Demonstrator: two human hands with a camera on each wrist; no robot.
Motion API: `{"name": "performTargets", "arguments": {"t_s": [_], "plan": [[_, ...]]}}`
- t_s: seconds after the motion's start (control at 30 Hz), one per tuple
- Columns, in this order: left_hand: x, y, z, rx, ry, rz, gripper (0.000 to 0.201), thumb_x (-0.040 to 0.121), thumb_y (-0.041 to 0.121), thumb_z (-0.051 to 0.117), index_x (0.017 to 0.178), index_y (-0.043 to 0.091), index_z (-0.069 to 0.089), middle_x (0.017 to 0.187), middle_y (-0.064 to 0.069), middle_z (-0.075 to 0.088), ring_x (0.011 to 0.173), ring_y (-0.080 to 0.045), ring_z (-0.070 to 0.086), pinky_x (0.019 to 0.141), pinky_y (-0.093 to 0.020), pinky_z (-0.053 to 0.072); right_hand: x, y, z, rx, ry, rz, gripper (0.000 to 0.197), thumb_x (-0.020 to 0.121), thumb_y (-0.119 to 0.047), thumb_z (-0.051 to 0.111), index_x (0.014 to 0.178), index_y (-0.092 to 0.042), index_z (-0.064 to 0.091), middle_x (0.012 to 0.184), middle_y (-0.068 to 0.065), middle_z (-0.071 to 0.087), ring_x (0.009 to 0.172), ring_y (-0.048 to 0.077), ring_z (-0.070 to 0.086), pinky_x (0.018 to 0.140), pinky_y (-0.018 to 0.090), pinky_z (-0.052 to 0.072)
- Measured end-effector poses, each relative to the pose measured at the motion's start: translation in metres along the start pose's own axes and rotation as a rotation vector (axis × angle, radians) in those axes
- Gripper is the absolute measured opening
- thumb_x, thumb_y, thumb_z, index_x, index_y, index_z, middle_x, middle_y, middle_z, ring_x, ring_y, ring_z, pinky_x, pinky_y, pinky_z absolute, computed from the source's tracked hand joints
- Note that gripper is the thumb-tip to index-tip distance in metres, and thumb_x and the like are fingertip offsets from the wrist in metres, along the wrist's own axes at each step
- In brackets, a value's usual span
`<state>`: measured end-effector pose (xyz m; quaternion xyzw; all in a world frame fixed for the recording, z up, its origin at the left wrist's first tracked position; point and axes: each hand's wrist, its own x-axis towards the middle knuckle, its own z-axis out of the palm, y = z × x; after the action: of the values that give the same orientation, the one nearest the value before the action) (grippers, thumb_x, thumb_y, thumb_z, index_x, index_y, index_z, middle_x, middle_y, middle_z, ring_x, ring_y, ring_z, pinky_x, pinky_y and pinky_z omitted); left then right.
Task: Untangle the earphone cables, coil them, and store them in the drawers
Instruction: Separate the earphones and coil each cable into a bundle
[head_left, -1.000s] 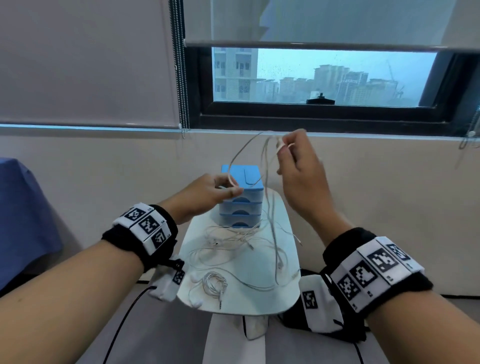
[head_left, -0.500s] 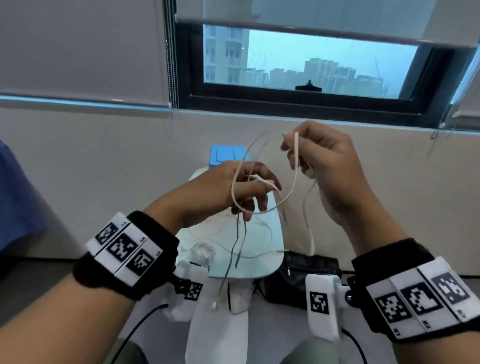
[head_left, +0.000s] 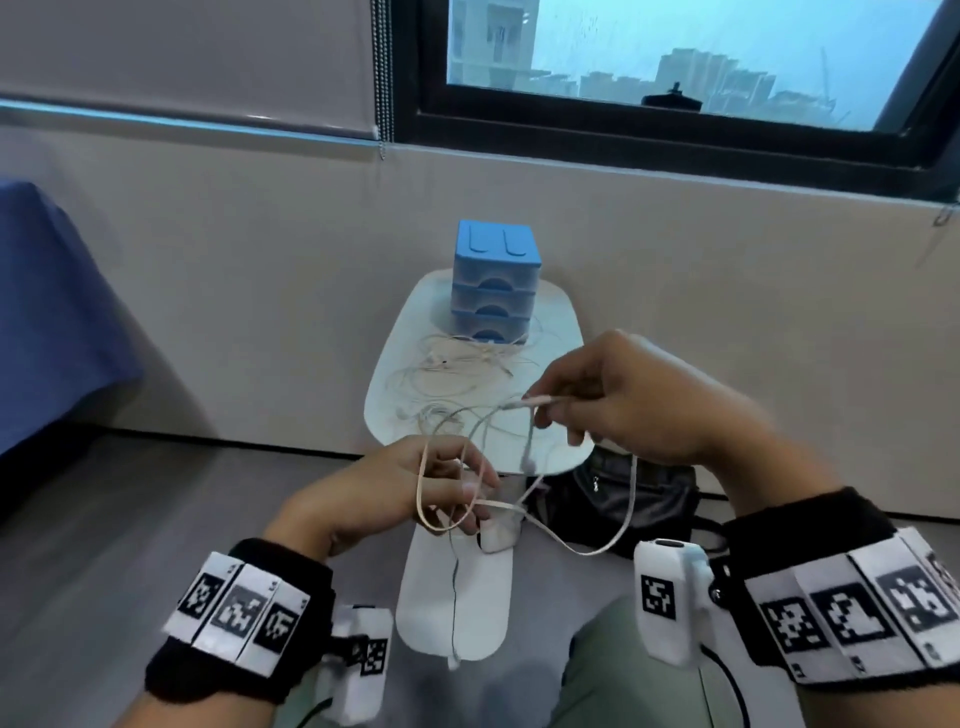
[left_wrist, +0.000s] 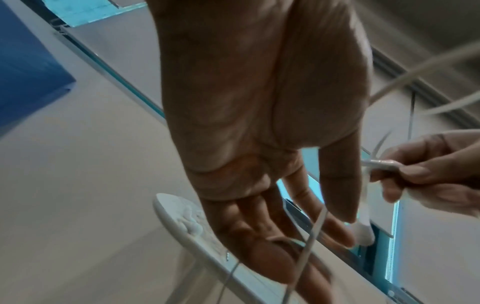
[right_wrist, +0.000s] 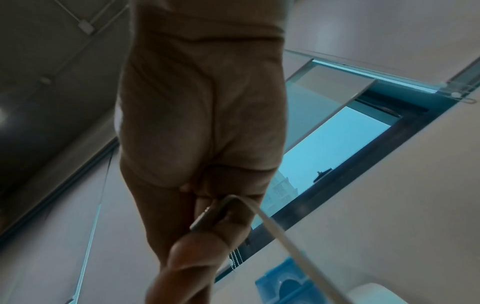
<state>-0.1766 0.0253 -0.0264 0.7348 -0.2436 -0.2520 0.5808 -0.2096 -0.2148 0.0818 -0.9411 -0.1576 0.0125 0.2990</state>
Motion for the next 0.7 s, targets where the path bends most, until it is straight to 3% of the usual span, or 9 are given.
{"name": "performTargets", "arguments": {"t_s": [0.07,0.17,0.23,0.33,0.43,0.47,0.53,0.6,0.7], "plan": [[-0.001,-0.009,-0.004,0.011,0.013,-0.027,0.01,0.097,0.012,0.067,0.106,0.007,0.07,0.109,-0.021,0.073,0.093,-0.024,0.072,0.085,-0.039,0.052,-0.001,-0.005,0.0,-0.042,-0.057,-0.012,0.013,0.094,-0.01,0.068,0.097,-0.018,0.078,0.074,-0.002,0.077,0.065,0.018,0.072,0.067,0.03,0.059],[-0.002,-0.016,-0.011,0.047,0.102,-0.104,0.012,0.098,0.006,0.065,0.106,0.013,0.071,0.115,-0.012,0.073,0.094,-0.013,0.068,0.076,-0.026,0.053,-0.005,-0.012,0.0,-0.081,-0.041,-0.053,0.011,0.095,-0.015,0.068,0.093,-0.021,0.078,0.071,-0.009,0.075,0.053,0.01,0.065,0.058,0.024,0.054],[-0.002,-0.014,-0.016,0.029,0.19,-0.124,0.022,0.098,-0.002,0.059,0.113,0.012,0.069,0.113,-0.011,0.074,0.097,-0.013,0.07,0.071,-0.021,0.053,-0.006,-0.013,-0.001,-0.064,-0.031,-0.07,0.012,0.096,-0.019,0.068,0.093,-0.026,0.078,0.072,-0.008,0.075,0.046,0.009,0.056,0.051,0.021,0.047],[0.0,0.0,-0.017,-0.019,0.336,0.011,0.027,0.1,0.0,0.055,0.117,0.016,0.069,0.11,-0.002,0.078,0.11,-0.014,0.069,0.088,-0.023,0.05,-0.004,-0.013,0.0,-0.053,-0.013,-0.092,0.011,0.097,-0.024,0.069,0.093,-0.029,0.078,0.068,-0.005,0.073,0.042,0.01,0.049,0.047,0.021,0.044],[0.005,0.02,0.002,-0.142,0.248,0.176,0.031,0.098,0.028,0.057,0.123,0.014,0.068,0.115,-0.007,0.076,0.121,-0.02,0.066,0.106,-0.039,0.044,0.0,-0.012,0.003,-0.076,0.037,-0.129,0.01,0.095,-0.033,0.07,0.092,-0.031,0.079,0.062,-0.006,0.069,0.045,0.007,0.049,0.049,0.022,0.044],[0.007,0.023,0.009,-0.154,0.198,0.187,0.034,0.097,0.033,0.057,0.122,0.014,0.069,0.111,-0.01,0.077,0.119,-0.025,0.067,0.108,-0.045,0.043,0.002,-0.011,0.004,-0.088,0.075,-0.144,0.01,0.094,-0.034,0.071,0.091,-0.031,0.079,0.06,-0.006,0.068,0.048,0.006,0.05,0.051,0.022,0.043],[0.012,0.023,0.016,-0.115,0.159,0.187,0.025,0.097,0.035,0.059,0.109,0.017,0.073,0.09,-0.013,0.074,0.096,-0.031,0.07,0.103,-0.057,0.046,0.006,-0.008,0.003,-0.084,0.167,-0.151,0.008,0.093,-0.032,0.072,0.091,-0.03,0.08,0.057,-0.006,0.065,0.052,0.006,0.055,0.055,0.019,0.042],[0.014,0.016,0.015,-0.109,0.179,0.166,0.021,0.094,0.033,0.062,0.09,0.015,0.071,0.069,-0.008,0.06,0.069,-0.024,0.062,0.082,-0.044,0.054,0.007,-0.005,-0.001,-0.081,0.237,-0.134,0.007,0.093,-0.03,0.073,0.091,-0.027,0.079,0.055,-0.005,0.063,0.051,0.004,0.056,0.054,0.014,0.04],[0.011,0.005,0.005,-0.222,0.203,0.149,0.025,0.092,0.029,0.061,0.073,0.013,0.063,0.06,-0.001,0.044,0.054,-0.015,0.044,0.074,-0.031,0.053,0.007,0.011,-0.013,-0.088,0.296,-0.075,0.005,0.091,-0.026,0.075,0.087,-0.025,0.078,0.058,-0.002,0.063,0.052,0.007,0.056,0.052,0.016,0.04]]}}
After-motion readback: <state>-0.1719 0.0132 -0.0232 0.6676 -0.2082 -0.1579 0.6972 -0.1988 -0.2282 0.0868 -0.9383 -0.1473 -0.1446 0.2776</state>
